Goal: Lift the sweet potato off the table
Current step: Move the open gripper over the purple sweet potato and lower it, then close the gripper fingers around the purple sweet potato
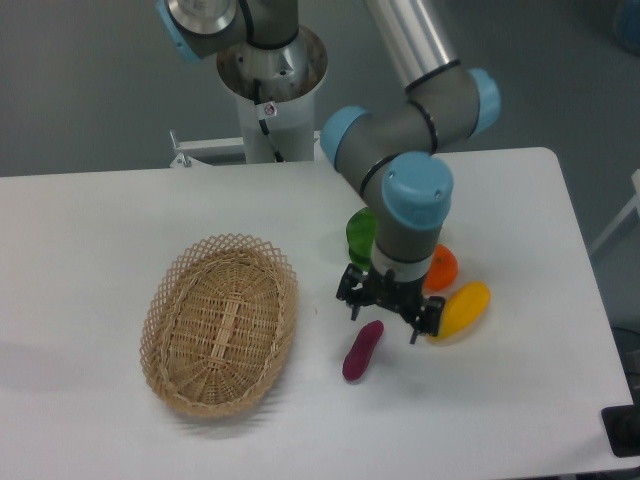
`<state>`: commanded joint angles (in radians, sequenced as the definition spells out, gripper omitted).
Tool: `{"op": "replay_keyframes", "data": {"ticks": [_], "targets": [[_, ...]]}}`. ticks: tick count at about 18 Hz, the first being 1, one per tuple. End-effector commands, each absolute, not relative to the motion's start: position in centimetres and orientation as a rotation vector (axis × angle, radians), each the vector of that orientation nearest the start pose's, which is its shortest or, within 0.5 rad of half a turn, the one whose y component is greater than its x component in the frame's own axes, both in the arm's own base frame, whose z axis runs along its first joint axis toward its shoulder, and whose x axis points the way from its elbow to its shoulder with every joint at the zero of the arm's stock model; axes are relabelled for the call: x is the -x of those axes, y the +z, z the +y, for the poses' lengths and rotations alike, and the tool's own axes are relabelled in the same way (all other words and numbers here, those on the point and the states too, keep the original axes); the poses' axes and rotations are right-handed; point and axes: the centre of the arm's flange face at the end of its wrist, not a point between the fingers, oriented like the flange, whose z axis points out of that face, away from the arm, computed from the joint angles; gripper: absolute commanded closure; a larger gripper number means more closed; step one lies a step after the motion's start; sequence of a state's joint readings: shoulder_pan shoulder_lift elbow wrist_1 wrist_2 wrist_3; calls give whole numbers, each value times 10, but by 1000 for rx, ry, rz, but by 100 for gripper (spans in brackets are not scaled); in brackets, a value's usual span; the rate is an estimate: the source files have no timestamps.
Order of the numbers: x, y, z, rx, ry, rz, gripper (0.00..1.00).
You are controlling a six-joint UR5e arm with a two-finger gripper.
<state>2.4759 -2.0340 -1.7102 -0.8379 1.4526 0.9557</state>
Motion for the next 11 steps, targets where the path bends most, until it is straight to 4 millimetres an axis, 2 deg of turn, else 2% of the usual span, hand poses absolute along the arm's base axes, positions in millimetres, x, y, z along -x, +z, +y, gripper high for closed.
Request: {"op": "replay_keyframes", "data": {"ticks": [2, 5, 11], "targets": [[395, 220, 503, 2960, 94, 103, 0], [392, 207, 508, 2957, 110, 110, 0], [389, 197, 510, 2965, 98, 114, 0]]}}
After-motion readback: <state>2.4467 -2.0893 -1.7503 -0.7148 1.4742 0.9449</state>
